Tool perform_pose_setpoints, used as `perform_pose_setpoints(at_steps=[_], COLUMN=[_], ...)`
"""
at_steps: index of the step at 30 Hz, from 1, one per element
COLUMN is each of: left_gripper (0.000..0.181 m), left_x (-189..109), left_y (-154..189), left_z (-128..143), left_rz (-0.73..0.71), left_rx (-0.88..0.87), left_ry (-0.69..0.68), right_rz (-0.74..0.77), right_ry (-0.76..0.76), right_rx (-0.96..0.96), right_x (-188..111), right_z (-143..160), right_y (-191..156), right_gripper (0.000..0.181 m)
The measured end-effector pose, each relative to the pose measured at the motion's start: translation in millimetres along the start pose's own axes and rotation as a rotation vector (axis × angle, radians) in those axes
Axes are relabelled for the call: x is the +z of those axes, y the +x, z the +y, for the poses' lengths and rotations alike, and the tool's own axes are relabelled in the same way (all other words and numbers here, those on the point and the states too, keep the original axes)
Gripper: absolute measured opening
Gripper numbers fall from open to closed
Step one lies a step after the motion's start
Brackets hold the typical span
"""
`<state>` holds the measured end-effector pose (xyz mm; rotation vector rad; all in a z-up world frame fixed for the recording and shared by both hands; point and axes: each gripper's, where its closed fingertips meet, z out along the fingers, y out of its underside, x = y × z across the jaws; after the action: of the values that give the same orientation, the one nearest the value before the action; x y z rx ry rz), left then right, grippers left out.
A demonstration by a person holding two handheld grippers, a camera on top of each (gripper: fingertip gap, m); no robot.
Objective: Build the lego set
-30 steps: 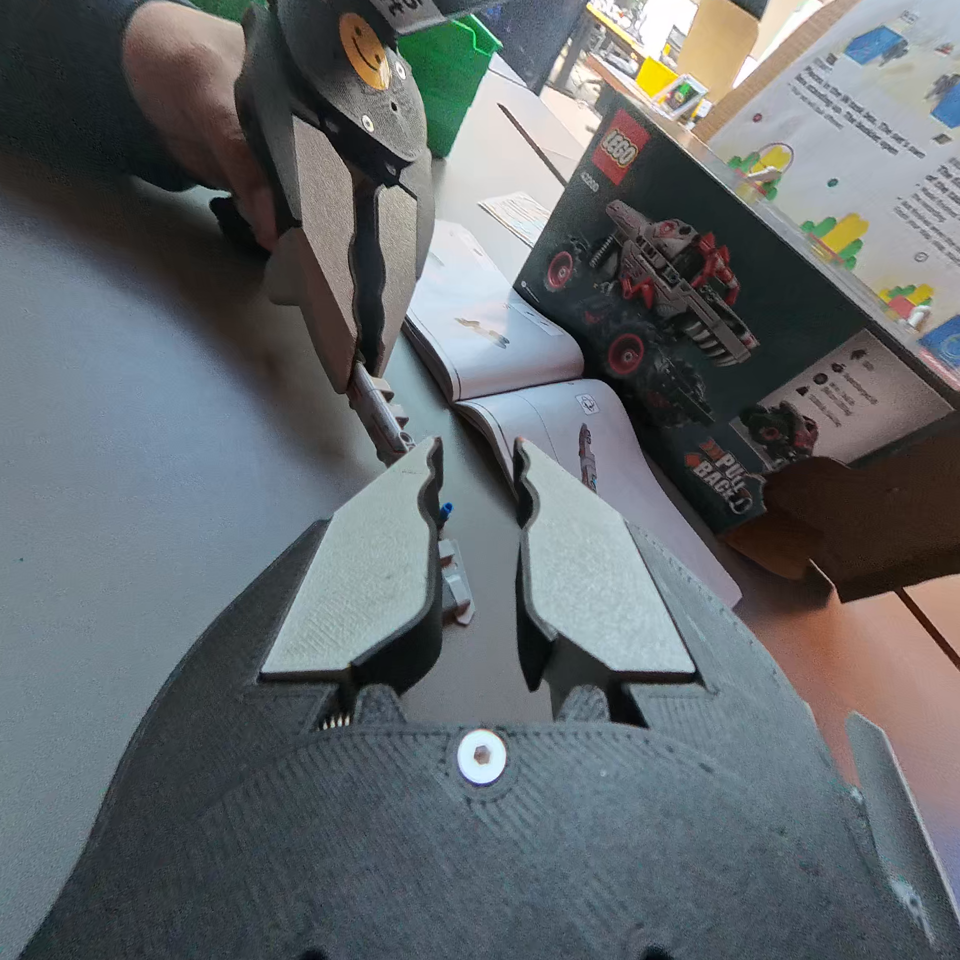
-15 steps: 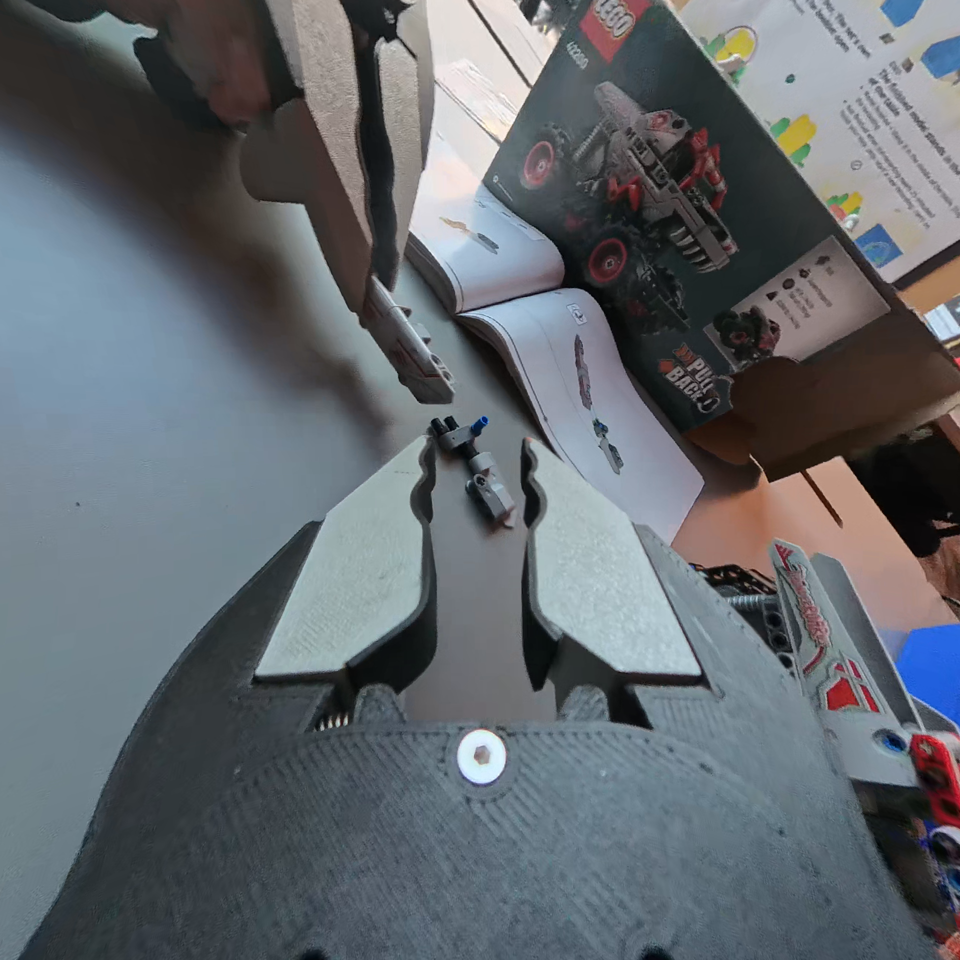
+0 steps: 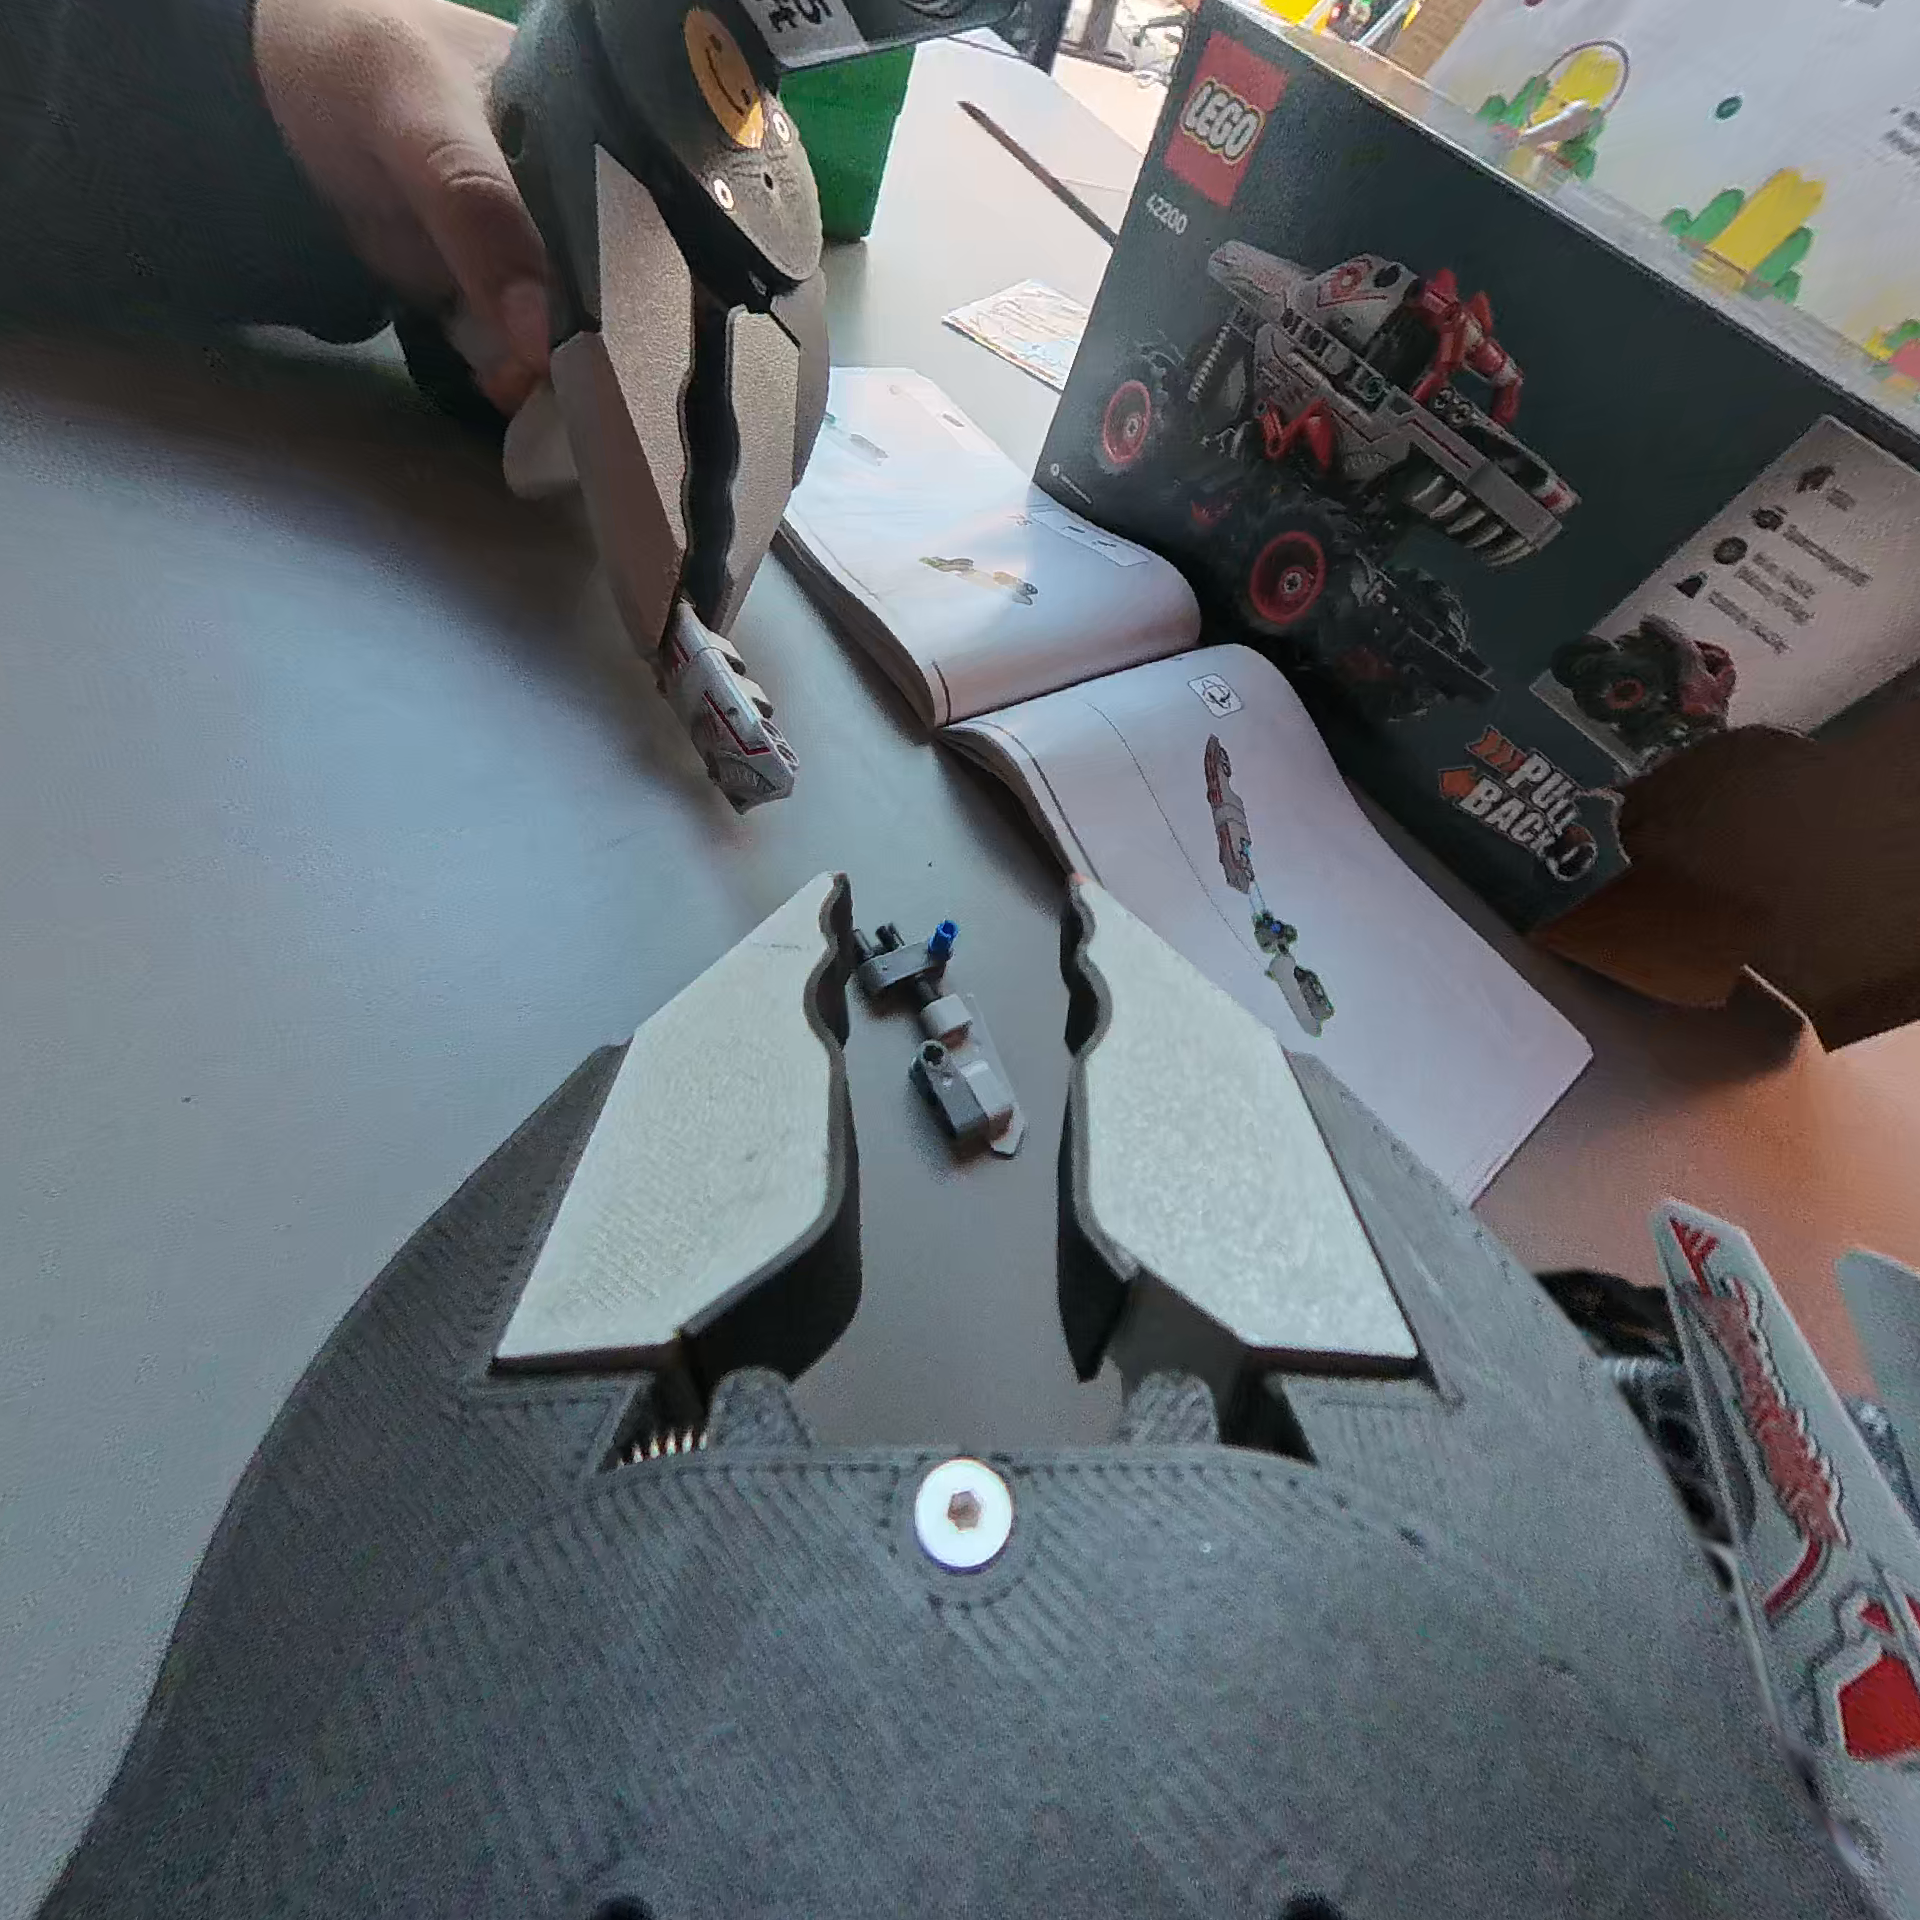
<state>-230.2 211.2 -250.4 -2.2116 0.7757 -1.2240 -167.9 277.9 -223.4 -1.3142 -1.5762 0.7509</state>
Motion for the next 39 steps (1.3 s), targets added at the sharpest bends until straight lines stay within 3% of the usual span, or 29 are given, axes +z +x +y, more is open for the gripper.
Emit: perform_pose_setpoints(at_steps=[1, 10, 20, 29, 32, 35, 37, 39], left_gripper=[0.005, 0.005, 0.005, 0.005, 0.005, 0.005, 0.005, 0.005], left_x=[-0.3, 1.4, -12.7, -12.0, -10.1, -8.0, -6.9, -3.0], left_y=[-1.5, -6.2, -6.0, -11.6, -6.8, 0.4, 1.1, 5.5], left_z=[-0.6, -7.5, -17.2, -12.8, -14.6, -15.2, -11.8, -8.7], left_rz=[-0.006, -0.082, -0.129, -0.122, -0.105, -0.082, -0.099, -0.094], left_rx=[-0.004, 0.001, 0.014, -0.008, 0.012, 0.060, 0.092, 0.127], left_ry=[0.003, 0.040, 0.097, 0.086, 0.092, 0.085, 0.061, 0.046], right_rz=[-0.008, -0.021, -0.010, -0.046, -0.039, -0.039, 0.062, 0.220], right_ry=[0.001, 0.021, 0.044, 0.061, 0.126, 0.257, 0.292, 0.264], right_rx=[-0.013, -0.076, -0.016, -0.115, -0.112, -0.049, -0.014, 0.044], right_x=[3.1, 30.2, 41.8, 44.0, 16.0, -48.9, -103.3, -159.6], right_z=[-0.6, -9.2, -14.9, -29.6, -49.2, -68.0, -59.3, -29.3], right_y=[1.0, 15.5, 33.7, 11.9, -5.4, -30.9, -23.3, 8.0], right_gripper=[0.037, 0.037, 0.036, 0.036, 0.039, 0.035, 0.029, 0.022])
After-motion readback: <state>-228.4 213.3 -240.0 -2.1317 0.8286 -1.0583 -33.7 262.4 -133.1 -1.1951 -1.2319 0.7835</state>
